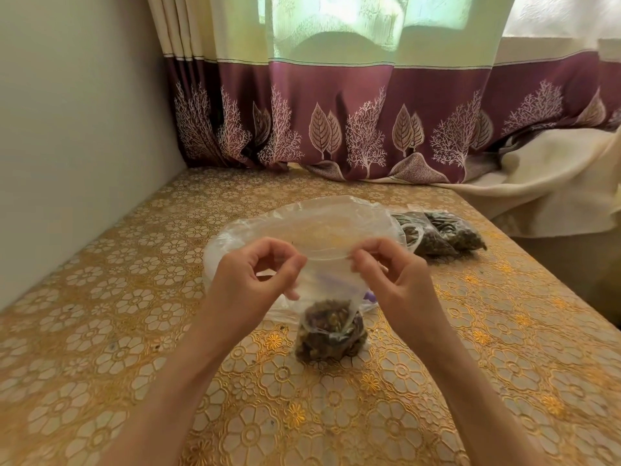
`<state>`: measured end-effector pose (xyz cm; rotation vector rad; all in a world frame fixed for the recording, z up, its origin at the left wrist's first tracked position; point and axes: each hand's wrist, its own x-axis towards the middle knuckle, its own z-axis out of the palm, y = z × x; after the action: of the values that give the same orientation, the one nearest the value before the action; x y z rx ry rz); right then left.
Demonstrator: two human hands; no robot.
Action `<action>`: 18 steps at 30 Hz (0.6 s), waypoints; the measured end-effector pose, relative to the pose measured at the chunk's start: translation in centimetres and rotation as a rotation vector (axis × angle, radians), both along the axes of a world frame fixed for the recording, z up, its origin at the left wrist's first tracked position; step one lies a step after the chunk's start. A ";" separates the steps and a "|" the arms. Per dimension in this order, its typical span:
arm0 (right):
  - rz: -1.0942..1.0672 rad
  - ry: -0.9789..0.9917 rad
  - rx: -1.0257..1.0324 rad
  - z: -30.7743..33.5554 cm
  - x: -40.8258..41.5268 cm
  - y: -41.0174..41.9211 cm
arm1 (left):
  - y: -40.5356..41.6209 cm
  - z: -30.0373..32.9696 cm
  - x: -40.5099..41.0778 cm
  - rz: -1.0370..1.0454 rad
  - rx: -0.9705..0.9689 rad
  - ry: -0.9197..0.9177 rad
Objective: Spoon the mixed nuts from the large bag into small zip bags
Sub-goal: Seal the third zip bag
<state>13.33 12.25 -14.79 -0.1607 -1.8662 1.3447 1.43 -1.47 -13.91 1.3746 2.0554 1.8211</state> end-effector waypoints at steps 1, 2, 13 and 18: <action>-0.006 -0.001 0.023 0.0 0.0 -0.1 | 0.0 0.0 0.1 -0.008 -0.001 0.000; -0.015 -0.001 0.036 0.1 0.0 -0.1 | 0.0 0.1 0.1 -0.013 -0.002 0.006; -0.034 0.018 0.033 0.1 0.0 -0.4 | -0.1 0.2 -0.1 0.004 -0.017 0.175; 0.023 -0.017 0.030 0.0 0.1 -0.2 | 0.0 0.1 0.1 -0.009 -0.011 0.189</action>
<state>13.45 12.09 -14.77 -0.1366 -1.9069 1.3340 1.54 -1.42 -13.85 1.6069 2.1371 1.7340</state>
